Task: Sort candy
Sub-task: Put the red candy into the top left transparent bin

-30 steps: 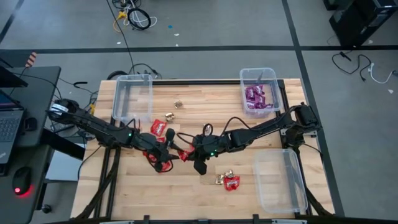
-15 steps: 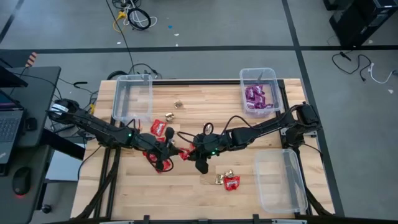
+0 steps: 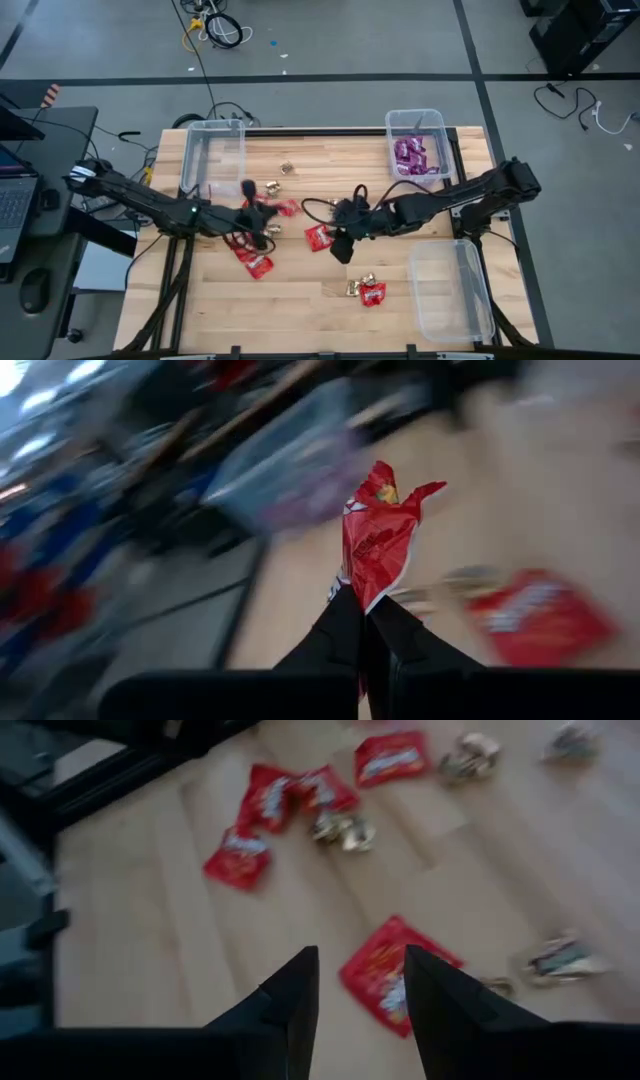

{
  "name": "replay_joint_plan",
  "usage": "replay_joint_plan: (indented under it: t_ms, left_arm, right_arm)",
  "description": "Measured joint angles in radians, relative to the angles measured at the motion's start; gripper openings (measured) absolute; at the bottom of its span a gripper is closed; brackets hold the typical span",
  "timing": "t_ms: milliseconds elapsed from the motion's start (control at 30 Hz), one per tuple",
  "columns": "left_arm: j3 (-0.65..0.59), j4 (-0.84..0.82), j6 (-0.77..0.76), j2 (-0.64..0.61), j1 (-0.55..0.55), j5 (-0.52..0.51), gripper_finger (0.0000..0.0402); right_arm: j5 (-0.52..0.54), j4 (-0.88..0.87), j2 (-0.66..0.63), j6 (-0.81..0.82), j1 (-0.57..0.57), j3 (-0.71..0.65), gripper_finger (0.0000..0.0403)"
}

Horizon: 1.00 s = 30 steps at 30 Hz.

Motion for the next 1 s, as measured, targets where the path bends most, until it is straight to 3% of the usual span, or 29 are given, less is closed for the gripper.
replay_joint_plan:
  t_ms: [133,233,433,733,867,1000]
  left_arm:
    - [0.0,-0.005,-0.059,-0.09,0.021,-0.232,0.0]
    - [0.0,-0.018,-0.113,-0.166,0.053,-0.291,0.0]
    - [0.033,-0.117,-0.244,-0.295,0.124,-0.301,0.0]
    - [0.242,-0.71,-0.603,-0.31,0.256,-0.317,0.0]
    - [0.284,-0.86,-0.693,-0.311,0.326,-0.285,0.0]
    - [0.285,-0.902,-0.712,-0.309,0.41,-0.175,0.0]
  right_arm:
    - [0.063,-0.007,-0.007,-0.001,-0.002,0.0,0.0133]
    - [0.065,-0.007,-0.003,-0.023,-0.02,0.0,0.0132]
    - [0.067,-0.007,0.004,-0.109,-0.054,0.0,0.0132]
    - [0.067,0.004,0.004,-0.173,-0.094,0.0,0.0132]
    - [0.067,0.031,0.004,-0.206,-0.107,0.0,0.013]
    - [0.067,0.041,0.004,-0.23,-0.116,0.0,0.013]
